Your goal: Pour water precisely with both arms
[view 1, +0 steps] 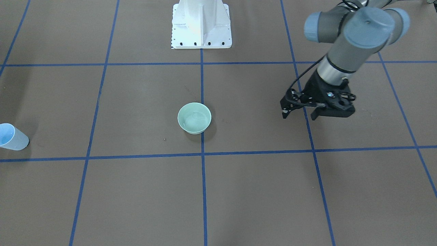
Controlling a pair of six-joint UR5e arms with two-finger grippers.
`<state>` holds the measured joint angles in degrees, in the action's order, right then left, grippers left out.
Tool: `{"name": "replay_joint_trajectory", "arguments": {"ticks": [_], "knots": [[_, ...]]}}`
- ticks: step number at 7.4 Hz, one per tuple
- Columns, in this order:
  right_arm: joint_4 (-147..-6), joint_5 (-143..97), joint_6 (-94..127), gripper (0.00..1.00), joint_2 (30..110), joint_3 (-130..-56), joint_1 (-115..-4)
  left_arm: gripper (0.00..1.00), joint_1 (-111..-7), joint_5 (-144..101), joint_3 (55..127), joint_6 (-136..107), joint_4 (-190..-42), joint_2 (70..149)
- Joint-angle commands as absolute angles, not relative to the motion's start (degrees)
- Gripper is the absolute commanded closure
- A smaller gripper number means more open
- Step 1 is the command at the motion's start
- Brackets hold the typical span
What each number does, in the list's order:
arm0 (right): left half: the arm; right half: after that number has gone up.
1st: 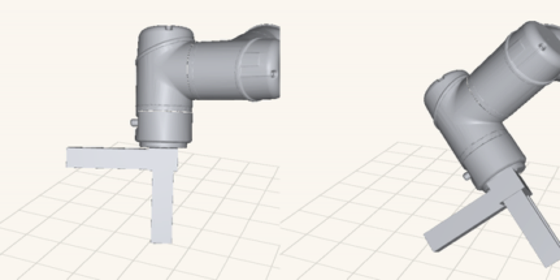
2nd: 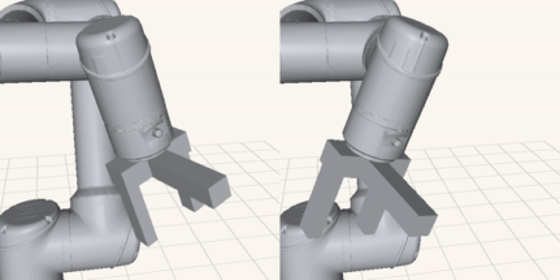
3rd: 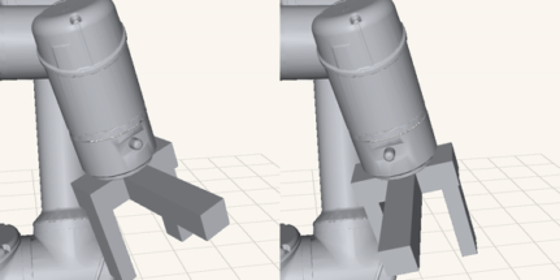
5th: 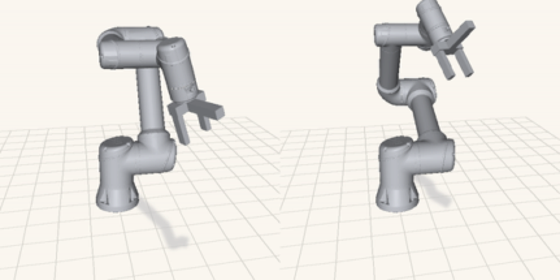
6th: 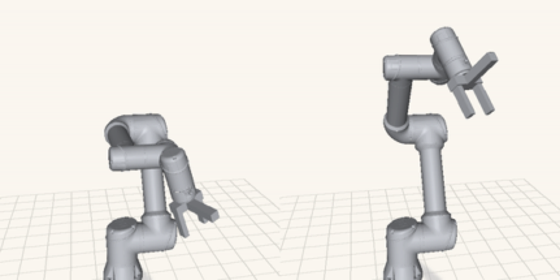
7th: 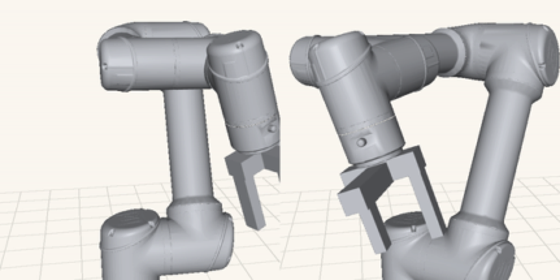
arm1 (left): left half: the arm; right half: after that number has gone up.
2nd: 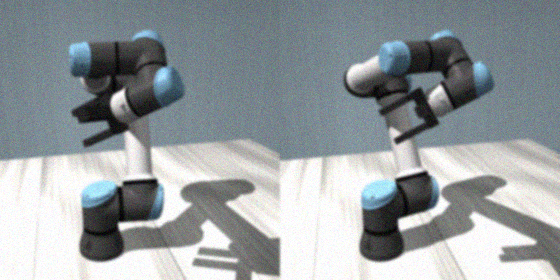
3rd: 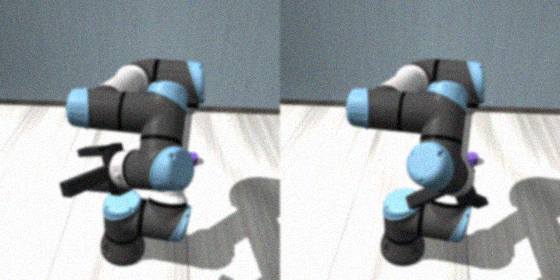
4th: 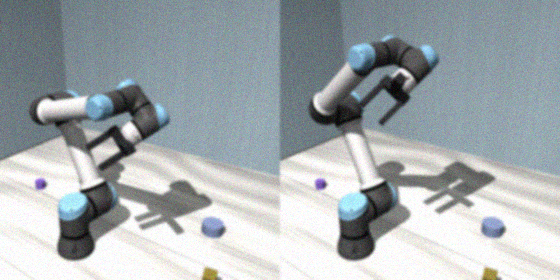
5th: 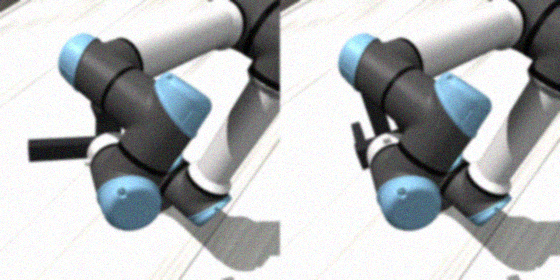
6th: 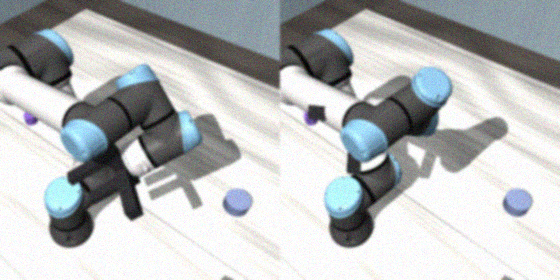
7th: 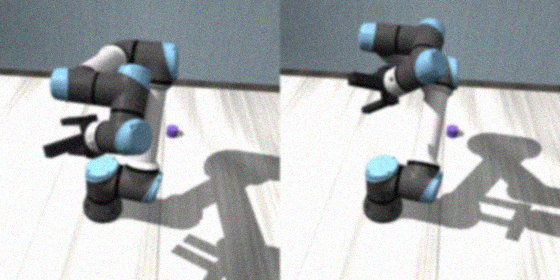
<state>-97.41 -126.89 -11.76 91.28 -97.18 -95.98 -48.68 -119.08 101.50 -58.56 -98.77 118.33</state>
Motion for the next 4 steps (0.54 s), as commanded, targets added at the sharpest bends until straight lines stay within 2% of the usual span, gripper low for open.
{"name": "replay_joint_trajectory", "arguments": {"ticks": [1,4], "knots": [[-95.5,-127.9,-11.4,0.0,92.3,-96.2,-96.0,0.01,-40.5,-113.0,94.7,-67.1,-98.7,126.7],[-95.5,-128.0,-11.4,0.0,92.3,-96.3,-96.0,0.01,-32.1,-106.9,84.1,-75.1,-92.2,140.0]]}}
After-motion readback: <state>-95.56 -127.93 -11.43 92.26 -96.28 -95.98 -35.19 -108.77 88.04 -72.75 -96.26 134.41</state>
